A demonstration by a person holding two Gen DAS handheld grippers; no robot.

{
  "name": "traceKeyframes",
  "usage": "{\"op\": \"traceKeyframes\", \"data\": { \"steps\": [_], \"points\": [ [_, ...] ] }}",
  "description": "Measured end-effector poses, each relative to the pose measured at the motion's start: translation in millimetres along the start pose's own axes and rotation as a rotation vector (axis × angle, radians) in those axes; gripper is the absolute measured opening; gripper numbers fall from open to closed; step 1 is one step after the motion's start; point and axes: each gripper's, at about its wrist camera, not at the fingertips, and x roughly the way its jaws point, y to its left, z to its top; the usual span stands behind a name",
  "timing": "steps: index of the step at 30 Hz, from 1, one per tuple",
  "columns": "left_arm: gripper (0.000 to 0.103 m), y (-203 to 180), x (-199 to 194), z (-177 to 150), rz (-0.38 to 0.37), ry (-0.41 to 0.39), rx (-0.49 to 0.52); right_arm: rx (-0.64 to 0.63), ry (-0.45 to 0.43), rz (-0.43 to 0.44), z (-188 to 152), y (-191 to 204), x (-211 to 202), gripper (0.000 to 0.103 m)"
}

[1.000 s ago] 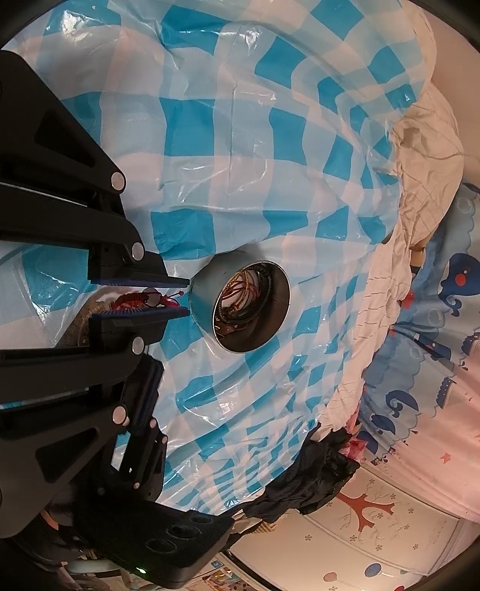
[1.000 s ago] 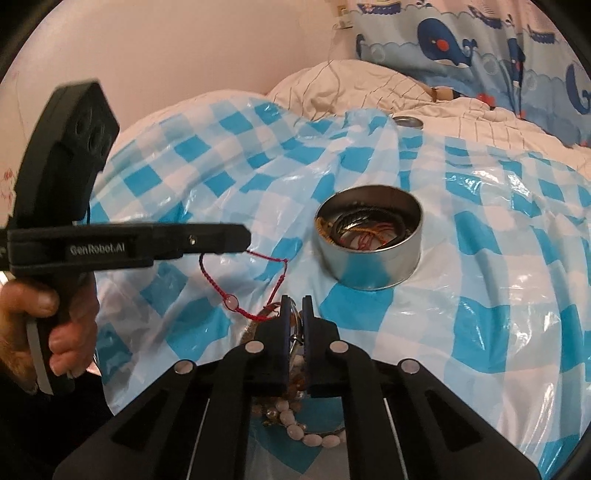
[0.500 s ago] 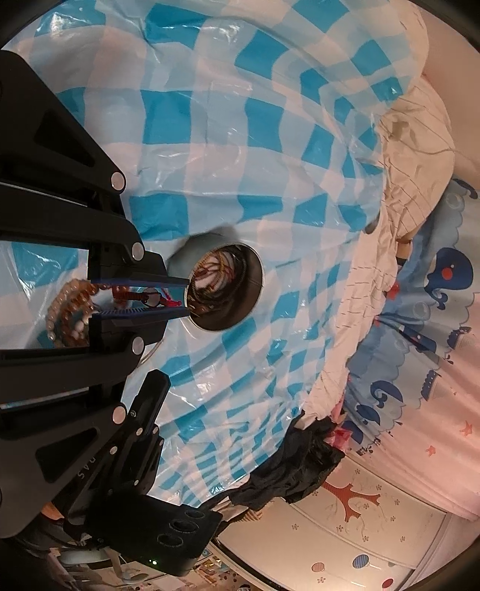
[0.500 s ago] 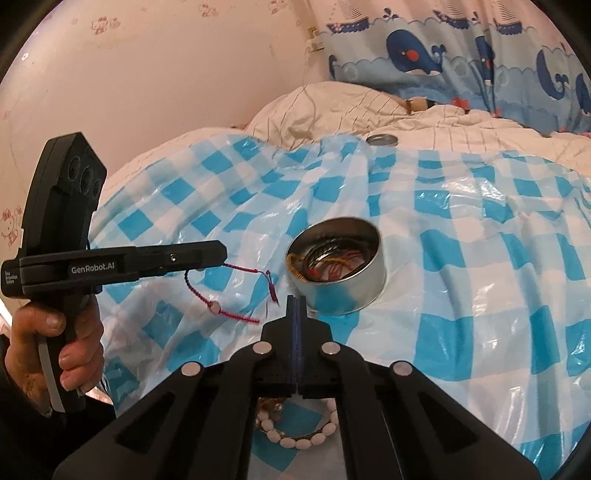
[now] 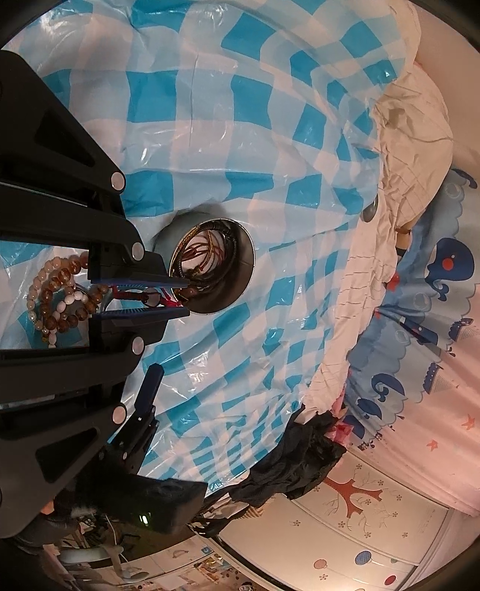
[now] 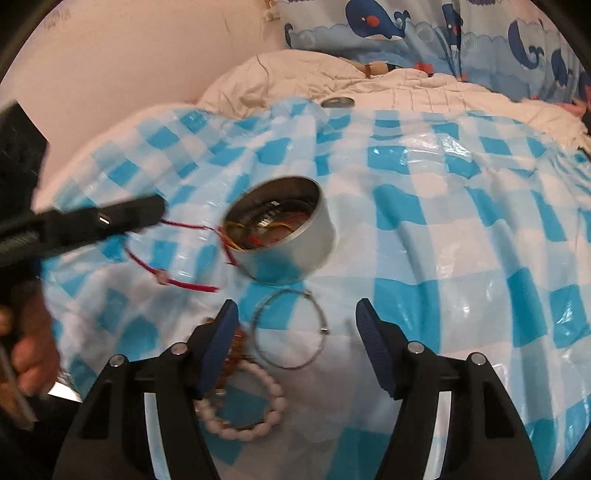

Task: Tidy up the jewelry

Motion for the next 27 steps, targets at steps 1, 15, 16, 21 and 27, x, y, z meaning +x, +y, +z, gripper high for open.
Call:
{"op": "traceKeyframes", "data": {
  "steps": [1,15,16,21,27],
  "points": [
    [0.009,-0.4,0.6,-0.1,-0.001,0.001,0.0,-0.002,0.014,-0.016,-1.6,-0.7,5.6,0.062],
    [0.009,-5.0,2.2,12.1,-0.029,-0.042,-0.03,-0.055,-0.062,-0.089,0.9,-1.0,-8.6,0.006],
    [0.009,-6.0,2.7,14.8,-0.034,-0.048,-0.032,-0.057,-0.086,-0.094,3.9,-0.3,-14.2,0.006],
    [0.009,-8.5,10.0,27.8,-0.054,-0.07,-0.053,-0.057,-0.168,-0.098,13.1,-2.3,-34.4,0.006],
    [0.011,2.5,61.3,37.1,0.04,-0.016,-0.111,-0.047,-0.186,-0.093,18.8,-3.4,-38.1,0.006]
  ]
}}
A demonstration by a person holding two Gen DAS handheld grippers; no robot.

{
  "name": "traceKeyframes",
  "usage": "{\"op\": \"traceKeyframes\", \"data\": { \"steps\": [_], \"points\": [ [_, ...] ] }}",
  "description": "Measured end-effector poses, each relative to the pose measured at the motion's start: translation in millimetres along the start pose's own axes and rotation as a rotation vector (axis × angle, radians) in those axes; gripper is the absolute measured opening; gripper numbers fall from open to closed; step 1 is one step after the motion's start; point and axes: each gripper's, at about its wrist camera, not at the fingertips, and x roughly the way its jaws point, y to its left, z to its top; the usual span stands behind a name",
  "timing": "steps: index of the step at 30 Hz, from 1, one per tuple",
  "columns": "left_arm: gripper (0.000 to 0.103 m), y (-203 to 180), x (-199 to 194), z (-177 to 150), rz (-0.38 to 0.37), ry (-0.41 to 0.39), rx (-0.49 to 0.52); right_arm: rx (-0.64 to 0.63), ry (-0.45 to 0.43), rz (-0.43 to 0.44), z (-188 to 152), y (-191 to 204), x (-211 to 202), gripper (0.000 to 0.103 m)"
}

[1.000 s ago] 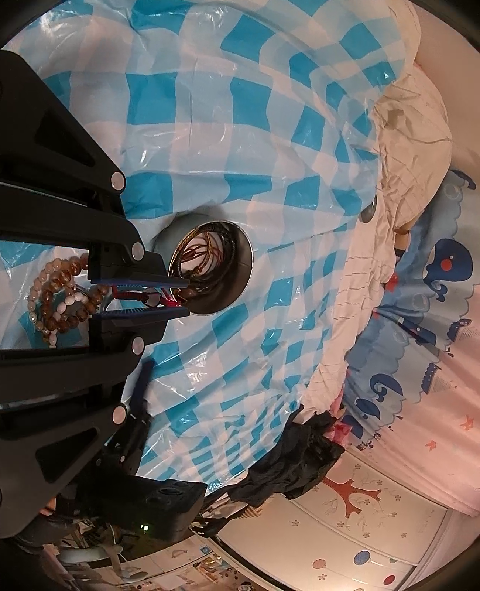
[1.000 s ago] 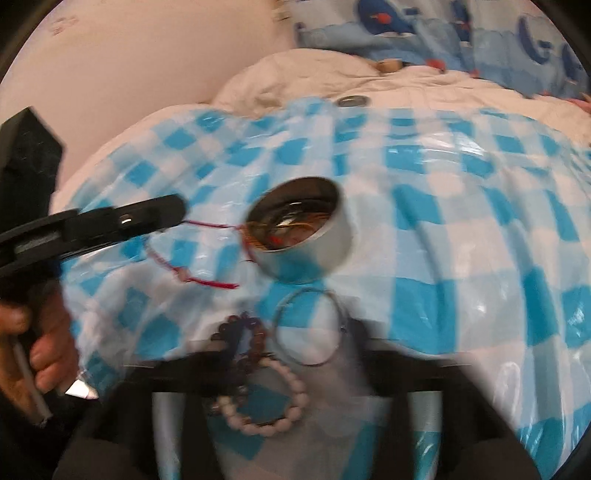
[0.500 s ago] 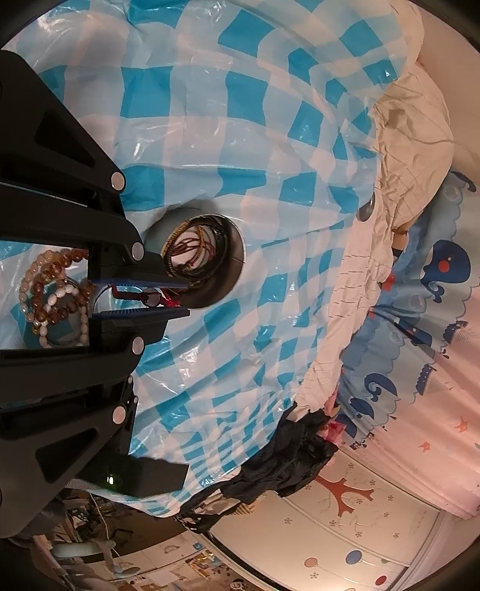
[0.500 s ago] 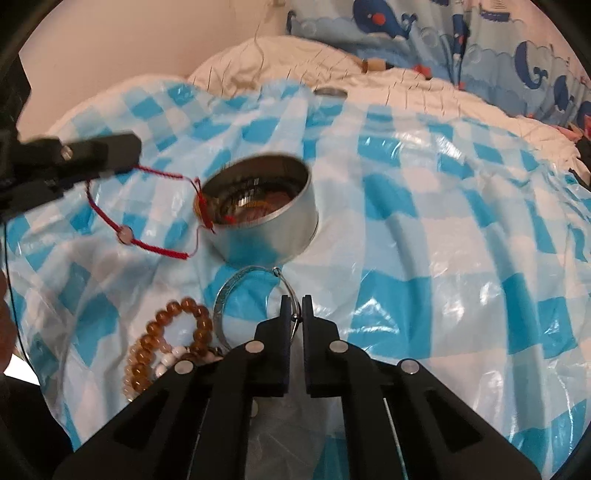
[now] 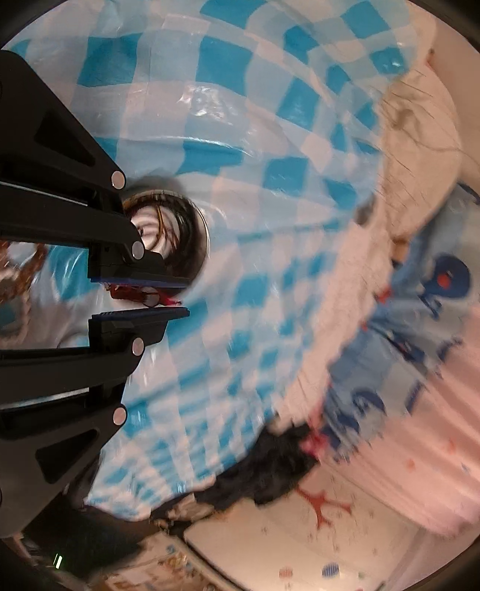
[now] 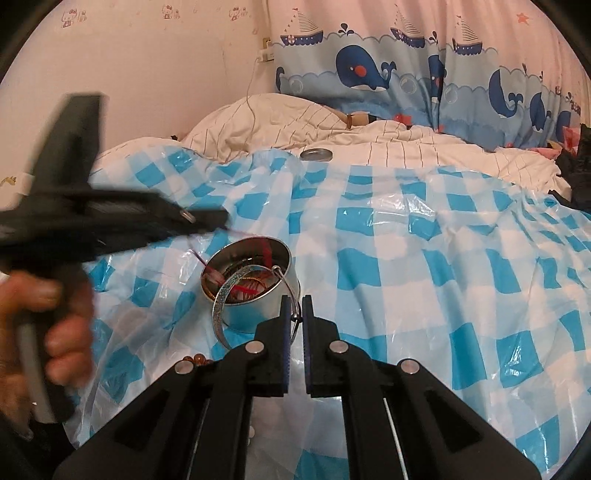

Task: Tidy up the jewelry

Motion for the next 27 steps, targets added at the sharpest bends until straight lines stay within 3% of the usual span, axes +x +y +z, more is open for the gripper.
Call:
{"op": "traceKeyframes", "data": {
  "steps": [4,8,14,17,23,27],
  "points": [
    [0.023,20.5,16.7,-1.7,0.077,0.054,-0.108,-0.005,0.012,0.011,5.5,2.0,7.4,0.006],
    [0.042,29.0,-6.2,0.9,0.098,-0.014,-0.139,-0.023,0.014,0.018,15.6,9.5,18.6,0.006],
    [0.048,38.2,-42.1,-1.9,0.101,-0.07,-0.149,-0.024,0.036,0.052,37.2,26.9,61.0,0.007],
    [0.049,38.1,-49.5,-3.2,0.103,-0.067,-0.135,-0.029,0.073,0.032,39.0,29.5,84.4,0.036],
    [0.054,29.9,-53.0,-16.5,0.121,-0.034,-0.073,-0.044,0.076,0.001,16.3,16.0,47.7,0.039],
    [0.055,19.3,-57.6,-30.0,0.165,-0.024,-0.005,-0.009,0.086,-0.013,-16.7,-2.0,9.2,0.059]
  ]
}}
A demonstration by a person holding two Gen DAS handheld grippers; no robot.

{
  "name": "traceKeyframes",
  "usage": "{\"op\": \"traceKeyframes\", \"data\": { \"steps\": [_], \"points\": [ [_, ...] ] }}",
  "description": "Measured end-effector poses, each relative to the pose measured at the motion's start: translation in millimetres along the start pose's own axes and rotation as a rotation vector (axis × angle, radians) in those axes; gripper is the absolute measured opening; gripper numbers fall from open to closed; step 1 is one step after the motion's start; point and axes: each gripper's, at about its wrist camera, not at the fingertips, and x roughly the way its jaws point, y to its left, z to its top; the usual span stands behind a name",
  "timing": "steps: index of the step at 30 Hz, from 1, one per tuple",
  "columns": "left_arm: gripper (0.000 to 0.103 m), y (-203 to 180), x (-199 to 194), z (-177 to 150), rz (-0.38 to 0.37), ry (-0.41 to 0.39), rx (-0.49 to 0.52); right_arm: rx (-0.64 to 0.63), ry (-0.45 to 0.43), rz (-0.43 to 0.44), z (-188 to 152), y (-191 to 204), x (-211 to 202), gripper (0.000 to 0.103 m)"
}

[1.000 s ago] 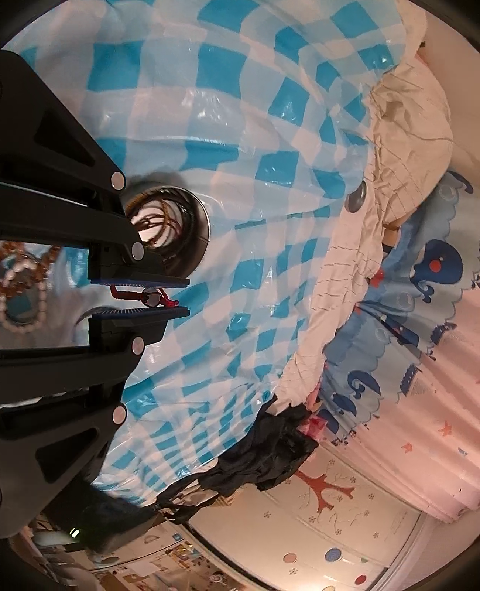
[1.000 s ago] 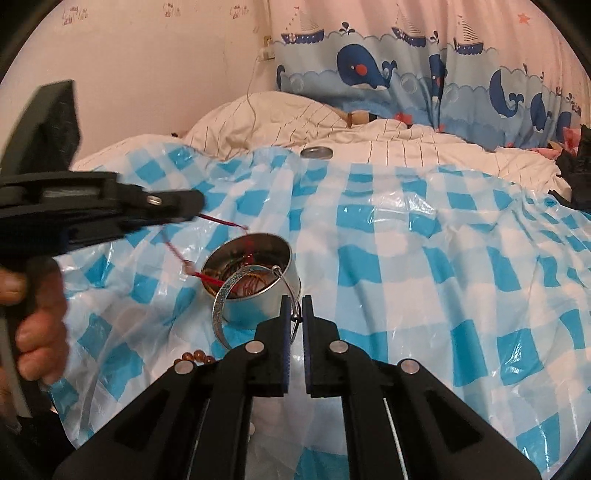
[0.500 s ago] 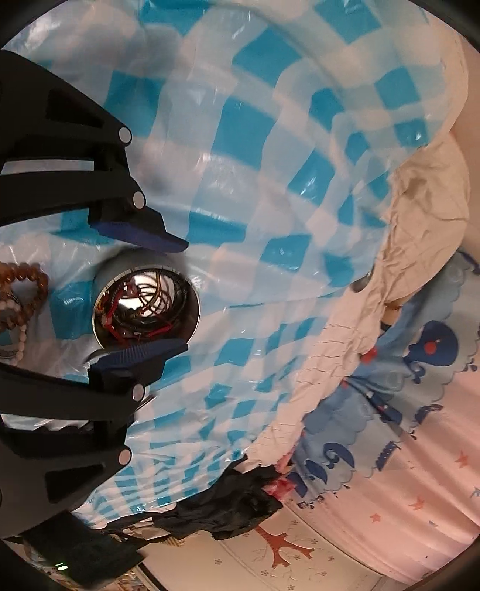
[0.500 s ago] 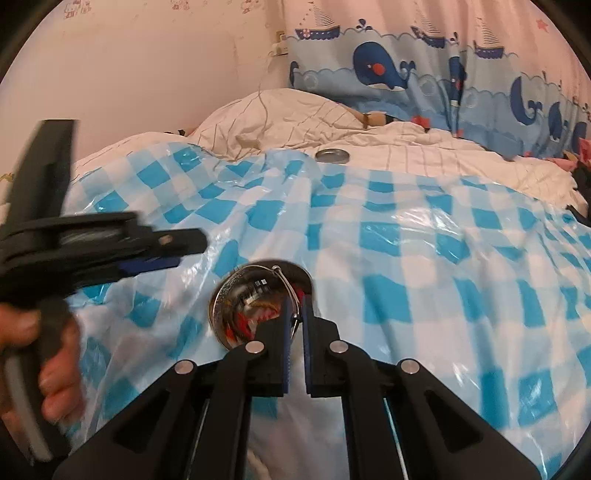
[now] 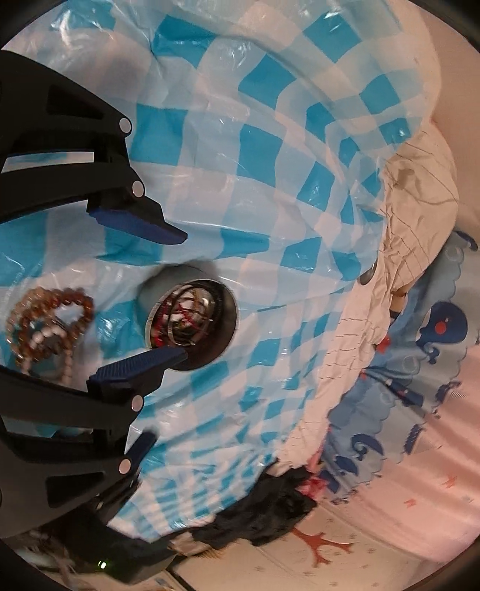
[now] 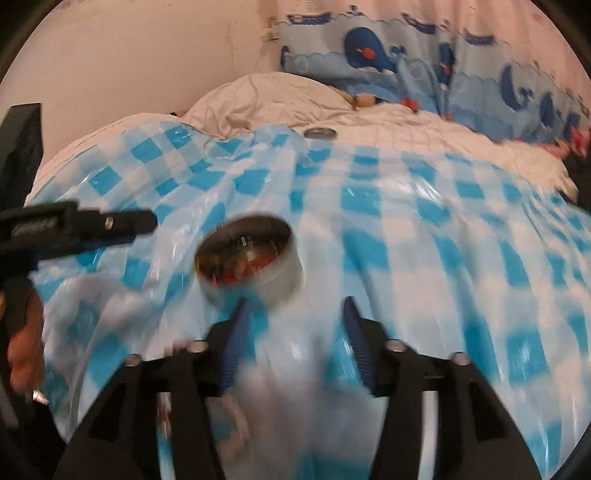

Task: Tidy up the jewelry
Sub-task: 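Move both open tools toward the brown and white bead bracelets beside the tin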

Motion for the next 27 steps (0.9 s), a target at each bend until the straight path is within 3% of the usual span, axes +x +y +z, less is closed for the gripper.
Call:
{"op": "traceKeyframes", "data": {
  "steps": [5,14,27],
  "points": [
    [0.058,-12.8,-16.5,-24.0,0.073,-0.01,0.103,0.077,0.009,0.007,-35.9,-9.8,-26.8,0.062],
    [0.071,-21.7,-37.5,-53.9,0.227,-0.058,0.238,0.063,-0.021,0.035,-42.5,11.6,-24.3,0.072],
    [0.081,-35.3,-32.2,-51.3,0.266,-0.079,0.298,0.079,-0.005,0.041,-41.3,11.5,-15.0,0.076]
  ]
}}
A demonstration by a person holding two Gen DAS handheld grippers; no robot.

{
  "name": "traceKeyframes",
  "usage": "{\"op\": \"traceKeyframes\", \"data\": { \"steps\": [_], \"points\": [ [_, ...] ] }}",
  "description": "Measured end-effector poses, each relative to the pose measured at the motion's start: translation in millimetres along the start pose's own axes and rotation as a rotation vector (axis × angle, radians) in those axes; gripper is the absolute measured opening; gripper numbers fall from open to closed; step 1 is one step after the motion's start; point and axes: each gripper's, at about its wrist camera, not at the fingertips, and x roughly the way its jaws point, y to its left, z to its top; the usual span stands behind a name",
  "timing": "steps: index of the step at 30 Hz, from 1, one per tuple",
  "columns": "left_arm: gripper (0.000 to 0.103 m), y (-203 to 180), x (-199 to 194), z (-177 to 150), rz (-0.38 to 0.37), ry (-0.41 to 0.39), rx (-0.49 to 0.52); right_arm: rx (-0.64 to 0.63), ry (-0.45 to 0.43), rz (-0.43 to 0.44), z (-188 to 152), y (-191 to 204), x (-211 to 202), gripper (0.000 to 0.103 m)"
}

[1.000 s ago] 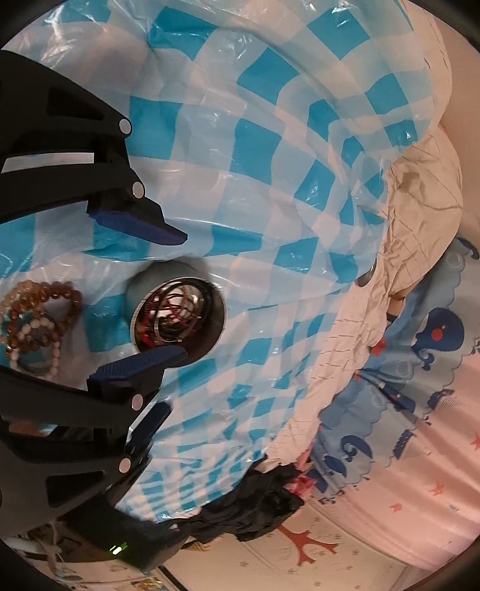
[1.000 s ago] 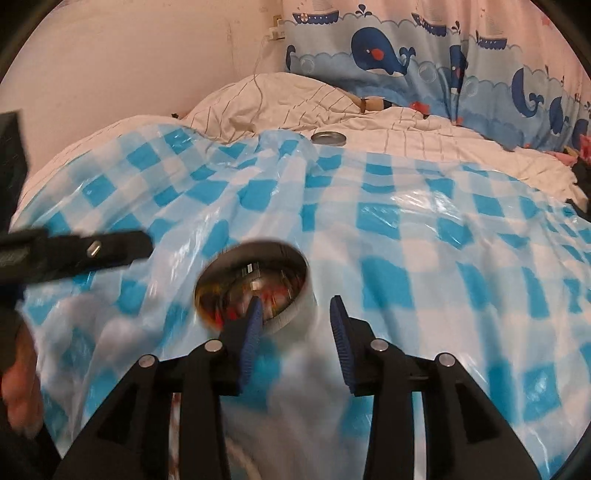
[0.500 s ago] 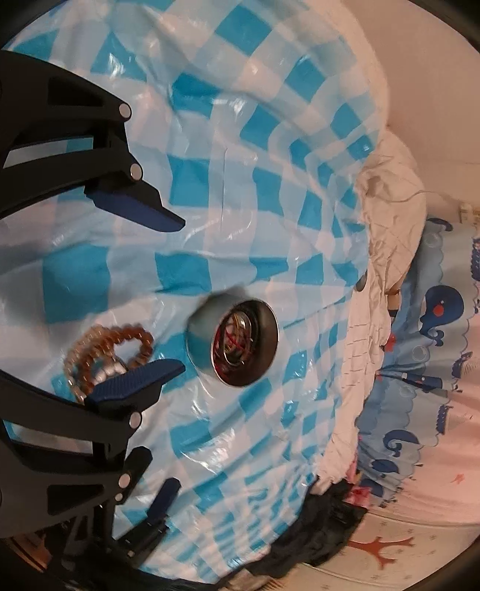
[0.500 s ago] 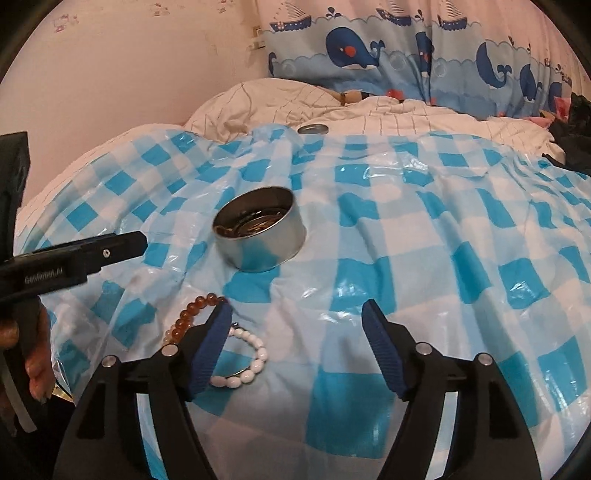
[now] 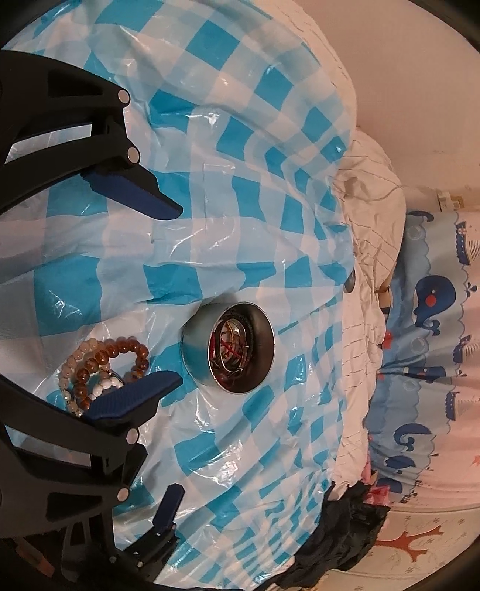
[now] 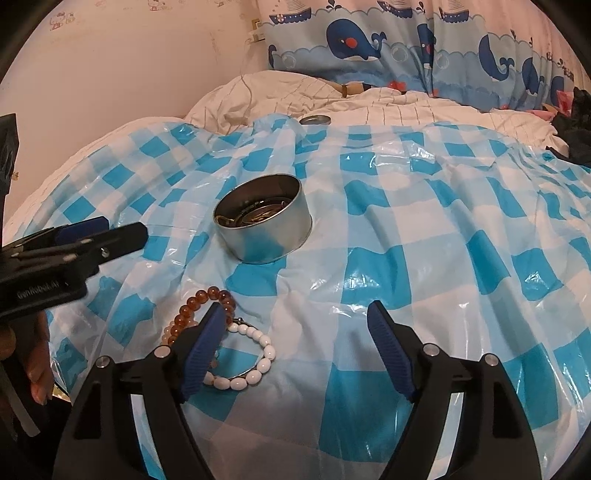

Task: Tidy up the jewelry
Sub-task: 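Move both open tools toward the brown and white bead bracelets beside the tin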

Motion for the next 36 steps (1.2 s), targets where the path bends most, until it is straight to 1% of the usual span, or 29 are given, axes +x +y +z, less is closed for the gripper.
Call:
{"op": "traceKeyframes", "data": {
  "steps": [5,18,22,28,30,33,36],
  "points": [
    [0.082,-3.3,5.5,-0.5,0.004,0.015,0.014,0.001,0.003,0.009,1.1,0.3,-0.6,0.076],
    [0.083,-3.4,5.4,-0.5,0.024,0.009,0.025,-0.002,0.016,0.008,-0.5,3.4,0.8,0.077],
    [0.086,2.1,11.1,-0.6,-0.008,0.039,-0.01,-0.001,0.015,0.006,-0.9,3.1,1.0,0.078],
    [0.087,14.1,24.3,-4.4,-0.035,0.095,-0.08,0.004,0.021,-0.001,-2.6,-0.6,2.6,0.079],
    [0.087,14.7,27.4,-5.6,-0.035,0.106,-0.084,0.0,0.027,-0.007,-3.0,-0.6,3.5,0.079],
    [0.087,11.9,32.5,-7.5,-0.028,0.125,-0.064,-0.01,0.042,-0.016,-3.4,-0.8,5.5,0.079],
    [0.087,11.1,35.0,-7.8,-0.022,0.134,-0.052,-0.04,0.069,-0.036,-5.9,2.7,10.3,0.079]
  ]
}}
